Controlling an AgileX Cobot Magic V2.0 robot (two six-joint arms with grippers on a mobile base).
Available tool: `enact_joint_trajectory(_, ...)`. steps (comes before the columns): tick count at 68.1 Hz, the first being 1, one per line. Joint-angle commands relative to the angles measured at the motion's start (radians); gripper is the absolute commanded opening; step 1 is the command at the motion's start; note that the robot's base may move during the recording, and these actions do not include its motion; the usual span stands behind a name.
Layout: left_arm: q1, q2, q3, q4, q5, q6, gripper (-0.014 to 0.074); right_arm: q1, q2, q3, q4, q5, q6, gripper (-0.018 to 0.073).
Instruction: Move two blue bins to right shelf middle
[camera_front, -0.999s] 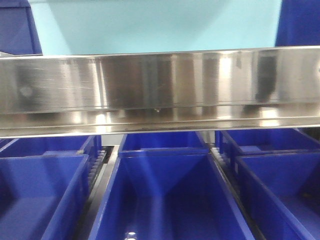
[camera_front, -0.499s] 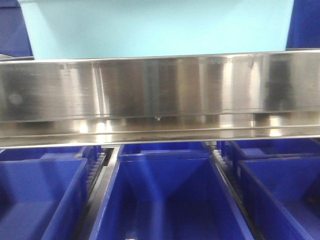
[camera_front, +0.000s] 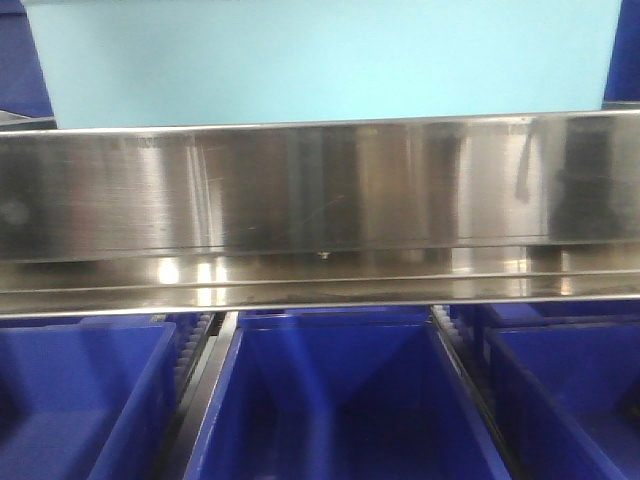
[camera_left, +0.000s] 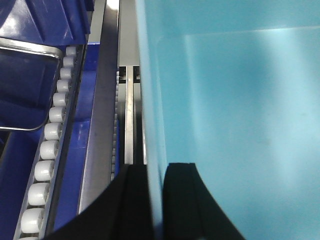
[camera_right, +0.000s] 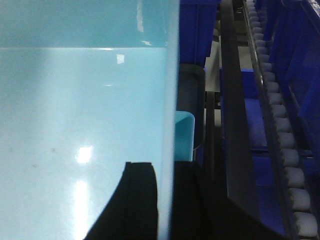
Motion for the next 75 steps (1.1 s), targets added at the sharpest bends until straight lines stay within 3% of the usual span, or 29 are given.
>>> enact_joint_trajectory(1,0.006,-0.015,-0.002,0.099,0.039,0.006,-0.0111,-0.009,-0.019,-0.013,-0.071,-0.023,-0.011,-0.0165)
enact_joint_trajectory(75,0.006,-0.015,-0.002,0.102,0.039,0.006,-0.0111,-0.009,-0.019,-0.013,-0.069,-0.025,-0.011,-0.0165)
